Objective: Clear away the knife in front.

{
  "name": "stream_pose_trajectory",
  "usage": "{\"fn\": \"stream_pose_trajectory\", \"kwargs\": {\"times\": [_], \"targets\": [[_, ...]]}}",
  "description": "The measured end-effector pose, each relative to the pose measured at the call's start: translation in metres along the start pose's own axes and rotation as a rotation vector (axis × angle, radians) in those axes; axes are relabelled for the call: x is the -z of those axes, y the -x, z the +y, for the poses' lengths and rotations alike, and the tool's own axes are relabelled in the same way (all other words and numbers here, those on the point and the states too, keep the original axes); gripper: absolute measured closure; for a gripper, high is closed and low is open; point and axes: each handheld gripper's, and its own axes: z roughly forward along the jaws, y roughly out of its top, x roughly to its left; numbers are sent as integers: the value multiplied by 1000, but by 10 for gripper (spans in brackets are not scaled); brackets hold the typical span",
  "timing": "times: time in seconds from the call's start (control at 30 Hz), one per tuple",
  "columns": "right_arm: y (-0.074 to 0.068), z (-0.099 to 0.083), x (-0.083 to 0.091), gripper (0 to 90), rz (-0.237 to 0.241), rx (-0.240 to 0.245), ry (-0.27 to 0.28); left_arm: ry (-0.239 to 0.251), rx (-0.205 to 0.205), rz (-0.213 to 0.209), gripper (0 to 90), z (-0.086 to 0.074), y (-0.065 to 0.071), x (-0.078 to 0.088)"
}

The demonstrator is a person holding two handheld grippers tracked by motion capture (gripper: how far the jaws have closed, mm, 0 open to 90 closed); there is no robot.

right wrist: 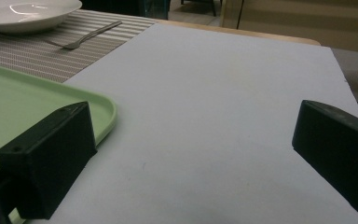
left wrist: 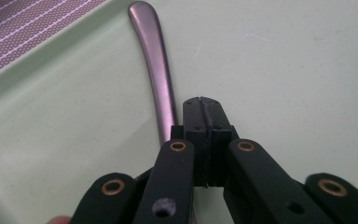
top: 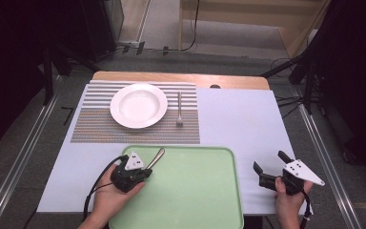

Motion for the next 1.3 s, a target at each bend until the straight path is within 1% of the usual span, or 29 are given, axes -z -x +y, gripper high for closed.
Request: {"fn": "stream_pose_trajectory", "kwargs": {"times": [0.07,0.17,0.27,0.3,0.4,0.43,0.47,0.53,0.6,0.67,0.7,0.73,0.8,0.83,0.87,0.9,0.93,0.97,1.0,1.03,1.07,1.1,1.17,1.27,1.3], "targets": [[0,0,0,0,2,-5,2,0,1,0,899,0,0,0],[1,0,0,0,7,0,7,-1,2,3,900,-1,-1,1],[1,0,1,0,9,0,7,7,10,2,899,-2,-1,2],[1,0,1,0,13,2,10,8,22,-6,899,-2,-3,1],[1,0,0,0,13,1,8,8,12,12,899,6,-3,-4],[0,0,0,0,14,-1,6,2,7,11,899,9,-4,-7],[0,0,0,0,13,3,-1,7,9,8,898,12,-4,-11],[0,0,0,0,12,3,-1,11,8,8,898,14,-5,-13],[0,0,0,0,13,3,-2,5,5,6,899,16,-6,-14],[0,0,0,0,13,3,2,8,23,2,899,13,-12,-11],[0,0,0,0,13,2,2,6,24,5,899,12,-13,-10],[0,0,0,0,13,3,2,7,22,17,899,11,-13,-9],[0,0,0,0,12,7,0,2,20,22,899,10,-14,-8],[0,0,0,0,11,7,-1,7,29,27,899,7,-17,-6],[0,0,0,0,12,7,-2,7,29,27,899,7,-17,-6],[0,0,0,0,11,8,-2,11,47,18,899,4,-20,-3],[0,0,0,0,11,8,-2,11,47,18,899,4,-20,-3],[0,0,0,0,13,5,-2,22,79,1,898,-1,-25,0],[0,0,0,0,13,5,-2,22,79,1,899,-1,-25,0],[0,0,0,0,13,5,-4,32,102,-14,898,-5,-29,3],[0,0,0,0,13,5,-4,32,102,-14,899,-5,-29,3],[0,0,-1,0,16,9,0,37,113,-9,898,-10,-32,7],[0,0,0,0,16,12,0,43,123,-10,898,-14,-34,10],[0,0,0,0,19,12,-2,46,127,-11,898,-18,-37,13],[0,0,0,0,19,12,-2,43,122,-10,898,-19,-37,14]]}}
